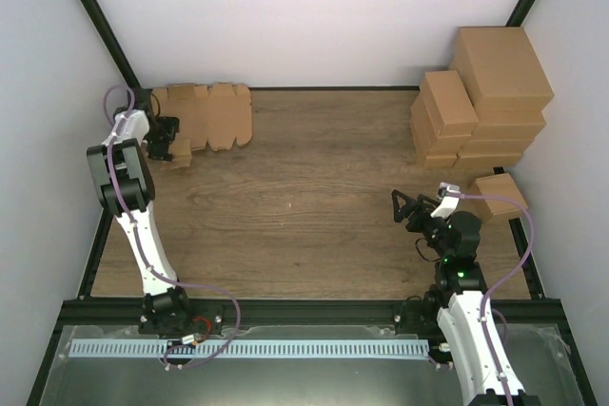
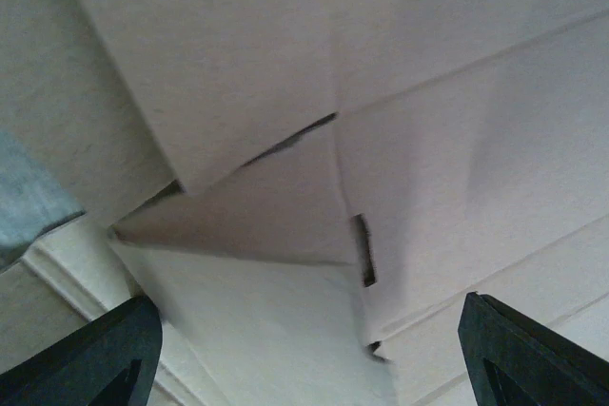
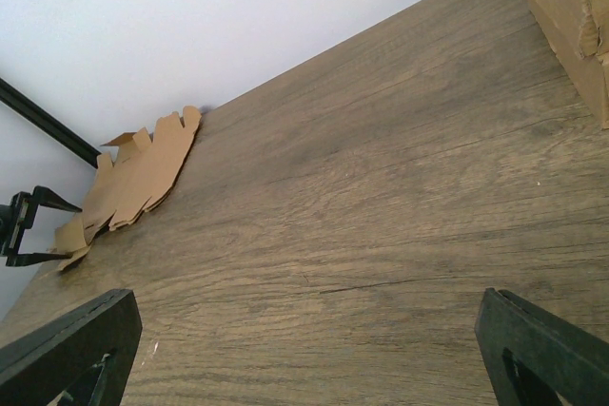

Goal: Fold the paper box

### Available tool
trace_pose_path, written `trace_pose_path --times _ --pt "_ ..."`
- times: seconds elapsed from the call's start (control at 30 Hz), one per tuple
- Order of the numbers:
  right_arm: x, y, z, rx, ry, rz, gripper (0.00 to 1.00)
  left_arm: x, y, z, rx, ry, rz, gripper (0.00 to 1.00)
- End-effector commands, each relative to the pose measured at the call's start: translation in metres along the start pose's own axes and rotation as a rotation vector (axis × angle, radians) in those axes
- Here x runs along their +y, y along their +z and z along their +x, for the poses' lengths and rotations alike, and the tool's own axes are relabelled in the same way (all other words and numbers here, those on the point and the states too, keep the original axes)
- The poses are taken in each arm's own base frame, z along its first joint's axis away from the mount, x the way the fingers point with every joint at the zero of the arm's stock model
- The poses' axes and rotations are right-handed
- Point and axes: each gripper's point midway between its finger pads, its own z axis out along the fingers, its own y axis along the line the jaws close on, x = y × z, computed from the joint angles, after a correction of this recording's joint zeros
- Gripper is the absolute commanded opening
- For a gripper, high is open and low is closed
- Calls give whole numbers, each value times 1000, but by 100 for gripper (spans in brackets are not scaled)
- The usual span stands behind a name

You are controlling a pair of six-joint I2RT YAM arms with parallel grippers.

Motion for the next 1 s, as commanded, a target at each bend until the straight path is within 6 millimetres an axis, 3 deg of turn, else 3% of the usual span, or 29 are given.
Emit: trace_pose_path --times 0.0,0.27,0.63,0.97 --pt "4 -1 -5 -15 -6 -14 100 10 -8 10 20 -6 -18 88" --pt "4 -1 -5 -15 -6 -14 100 19 6 22 92 -3 -27 70" --pt "5 -1 -5 -18 -8 -17 100 21 -22 30 73 -11 39 60" --pt "4 -1 -5 -16 -7 -16 100 21 -58 46 66 35 118 60"
